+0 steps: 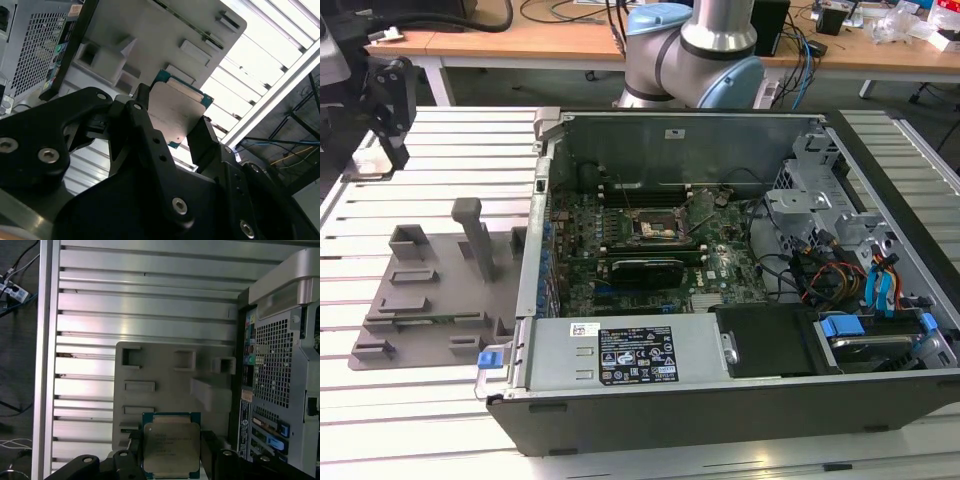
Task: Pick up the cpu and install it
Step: 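Pick up the cpu and move it towards the insertion slot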
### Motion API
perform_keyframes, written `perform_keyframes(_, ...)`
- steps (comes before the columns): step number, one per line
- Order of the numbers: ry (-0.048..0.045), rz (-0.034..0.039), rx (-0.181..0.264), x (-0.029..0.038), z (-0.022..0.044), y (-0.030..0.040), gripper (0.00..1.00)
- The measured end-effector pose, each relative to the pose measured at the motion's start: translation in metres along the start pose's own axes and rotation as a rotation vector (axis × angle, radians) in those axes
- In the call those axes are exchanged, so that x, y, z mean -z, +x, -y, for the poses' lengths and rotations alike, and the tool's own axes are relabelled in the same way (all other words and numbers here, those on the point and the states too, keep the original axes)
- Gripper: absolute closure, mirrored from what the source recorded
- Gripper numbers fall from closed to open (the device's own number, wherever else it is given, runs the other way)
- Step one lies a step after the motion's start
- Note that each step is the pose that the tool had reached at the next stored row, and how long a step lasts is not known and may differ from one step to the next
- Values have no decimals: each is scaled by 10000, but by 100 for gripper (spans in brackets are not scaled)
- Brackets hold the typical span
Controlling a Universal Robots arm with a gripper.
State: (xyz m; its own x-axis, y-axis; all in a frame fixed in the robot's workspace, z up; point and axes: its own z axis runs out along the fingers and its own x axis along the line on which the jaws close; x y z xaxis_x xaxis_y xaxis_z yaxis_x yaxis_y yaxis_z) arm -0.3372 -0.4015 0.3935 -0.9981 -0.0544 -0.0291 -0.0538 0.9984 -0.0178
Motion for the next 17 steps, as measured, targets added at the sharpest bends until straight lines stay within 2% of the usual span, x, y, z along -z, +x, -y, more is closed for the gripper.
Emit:
perform_keyframes(5,1,-1,-1,-28,4,-103,45)
perform_keyframes(10,3,0,0,-55,13,-334,45)
perform_keyframes(17,8,-1,0,-61,23,-529,45)
